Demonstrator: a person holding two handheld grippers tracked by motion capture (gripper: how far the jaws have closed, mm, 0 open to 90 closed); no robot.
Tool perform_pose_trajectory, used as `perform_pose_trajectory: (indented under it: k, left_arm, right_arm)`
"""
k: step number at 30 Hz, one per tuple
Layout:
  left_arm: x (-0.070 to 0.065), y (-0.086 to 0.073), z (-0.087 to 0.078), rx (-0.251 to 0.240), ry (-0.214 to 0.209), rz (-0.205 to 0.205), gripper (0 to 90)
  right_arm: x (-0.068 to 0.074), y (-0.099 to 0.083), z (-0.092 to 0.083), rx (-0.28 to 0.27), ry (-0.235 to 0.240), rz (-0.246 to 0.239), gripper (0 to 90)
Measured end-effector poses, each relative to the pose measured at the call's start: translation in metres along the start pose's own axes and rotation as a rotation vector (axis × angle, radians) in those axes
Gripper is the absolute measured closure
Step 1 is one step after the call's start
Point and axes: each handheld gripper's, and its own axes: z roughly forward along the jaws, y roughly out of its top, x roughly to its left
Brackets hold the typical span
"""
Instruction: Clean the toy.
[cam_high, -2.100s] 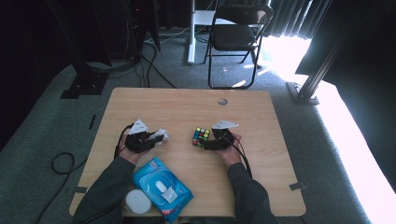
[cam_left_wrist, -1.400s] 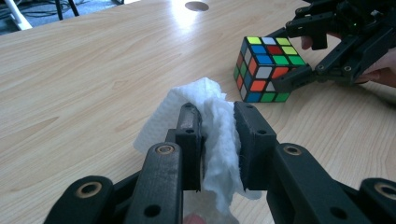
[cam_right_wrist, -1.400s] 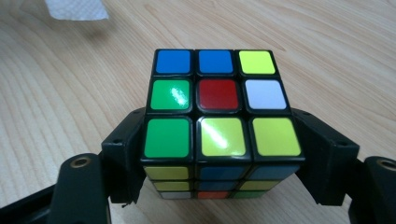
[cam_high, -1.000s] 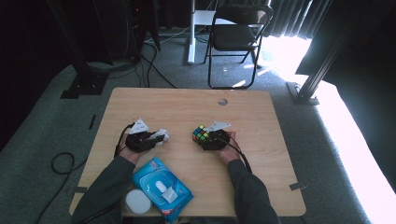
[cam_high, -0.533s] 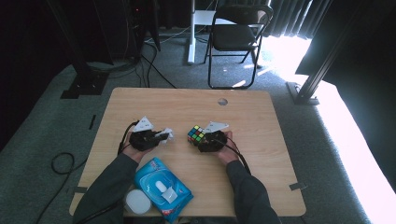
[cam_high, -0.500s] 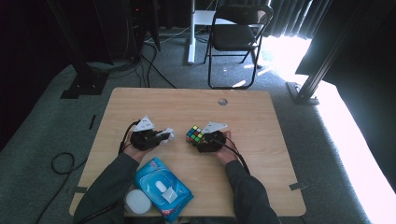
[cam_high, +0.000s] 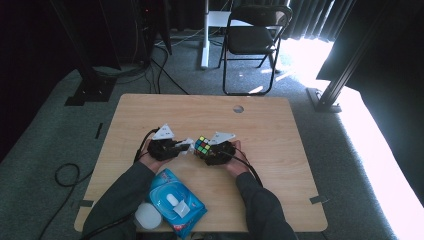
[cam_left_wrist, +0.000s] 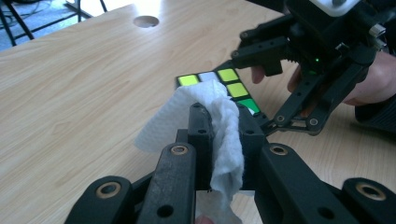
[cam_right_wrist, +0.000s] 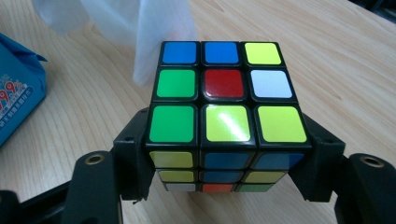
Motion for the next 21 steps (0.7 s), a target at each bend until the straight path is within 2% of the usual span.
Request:
perform_pose_trajectory:
  k: [4,8,9,10,11,12,14,16,19,21]
  left_arm:
    - [-0.004,0.003,0.008,0.021,-0.004,0.018,81.2]
    - [-0.004,0.004,0.011,0.035,0.009,0.029,81.1]
    - [-0.004,0.004,0.01,0.034,0.035,0.038,81.3]
    - [-0.004,0.004,0.01,0.034,0.035,0.038,81.4]
    - [-0.005,0.005,0.009,0.036,0.066,0.057,81.4]
    - [-0.005,0.005,0.009,0.036,0.066,0.057,81.5]
    - [-0.005,0.006,0.009,0.039,0.105,0.064,81.5]
    - [-0.005,0.007,0.009,0.041,0.118,0.064,81.5]
    - [-0.005,0.007,0.01,0.043,0.118,0.054,81.5]
    - [-0.005,0.008,0.01,0.049,0.103,0.05,81.5]
  right_arm:
    - [0.005,0.007,0.0,-0.01,0.017,-0.012,34.2]
    - [0.008,0.011,0.0,-0.014,0.026,-0.029,34.2]
    - [0.009,0.012,0.0,-0.015,0.026,-0.031,34.2]
    - [0.009,0.012,0.0,-0.015,0.026,-0.031,34.2]
    - [0.011,0.013,0.0,-0.019,0.033,-0.033,34.2]
    - [0.011,0.013,0.0,-0.021,0.036,-0.03,34.2]
    - [0.012,0.013,0.0,-0.024,0.038,-0.032,34.2]
    - [0.013,0.014,0.0,-0.026,0.042,-0.034,34.2]
    - [0.013,0.014,0.0,-0.024,0.042,-0.038,34.2]
    - [0.013,0.014,0.0,-0.022,0.042,-0.038,34.2]
